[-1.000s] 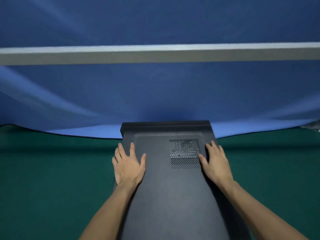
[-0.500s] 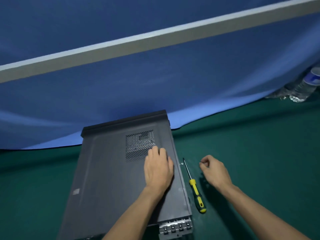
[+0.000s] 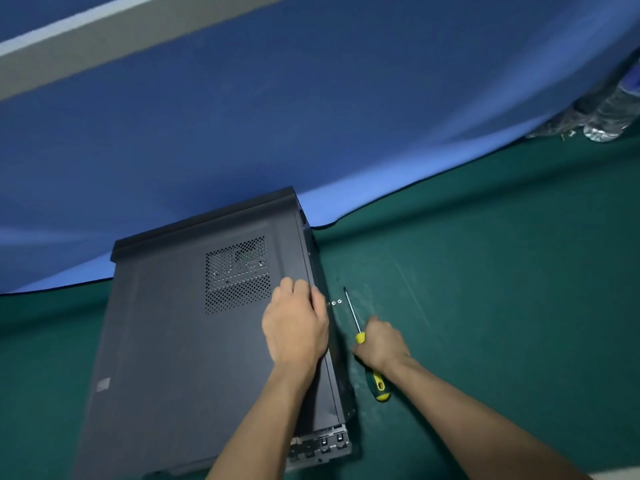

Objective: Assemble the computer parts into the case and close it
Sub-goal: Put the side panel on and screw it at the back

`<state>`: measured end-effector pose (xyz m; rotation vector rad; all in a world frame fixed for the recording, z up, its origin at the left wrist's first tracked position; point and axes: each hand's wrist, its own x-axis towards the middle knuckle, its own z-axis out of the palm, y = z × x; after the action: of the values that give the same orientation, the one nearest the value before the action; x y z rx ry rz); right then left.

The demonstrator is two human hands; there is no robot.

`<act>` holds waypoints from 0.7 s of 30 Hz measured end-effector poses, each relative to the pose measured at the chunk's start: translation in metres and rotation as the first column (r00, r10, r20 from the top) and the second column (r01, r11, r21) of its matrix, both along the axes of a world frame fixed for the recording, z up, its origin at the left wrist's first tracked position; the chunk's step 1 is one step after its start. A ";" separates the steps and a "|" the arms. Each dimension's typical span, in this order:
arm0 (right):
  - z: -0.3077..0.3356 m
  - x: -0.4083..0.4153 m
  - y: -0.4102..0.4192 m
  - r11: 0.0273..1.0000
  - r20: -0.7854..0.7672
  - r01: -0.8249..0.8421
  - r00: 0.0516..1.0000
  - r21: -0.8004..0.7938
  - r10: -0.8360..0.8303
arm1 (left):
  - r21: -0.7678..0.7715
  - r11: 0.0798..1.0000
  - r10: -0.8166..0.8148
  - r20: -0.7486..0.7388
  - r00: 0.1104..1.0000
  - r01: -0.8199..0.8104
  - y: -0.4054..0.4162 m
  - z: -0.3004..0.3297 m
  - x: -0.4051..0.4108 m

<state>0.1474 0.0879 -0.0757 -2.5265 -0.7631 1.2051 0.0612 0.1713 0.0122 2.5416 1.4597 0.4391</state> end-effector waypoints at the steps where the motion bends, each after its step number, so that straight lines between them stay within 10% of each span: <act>1: -0.001 0.003 0.001 0.999 -0.018 0.039 0.999 0.014 -0.039 | -0.005 1.000 0.009 -0.003 1.000 -0.009 0.000 0.000 0.000; 21: -0.025 0.029 0.064 0.957 -0.039 0.163 0.987 0.239 -0.158 | 0.024 1.000 0.005 0.006 1.000 -0.005 0.004 -0.006 0.000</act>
<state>0.1763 0.1518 -0.1006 -2.3240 -0.6424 1.0160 0.0611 0.1751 0.0067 2.5533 1.4676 0.4669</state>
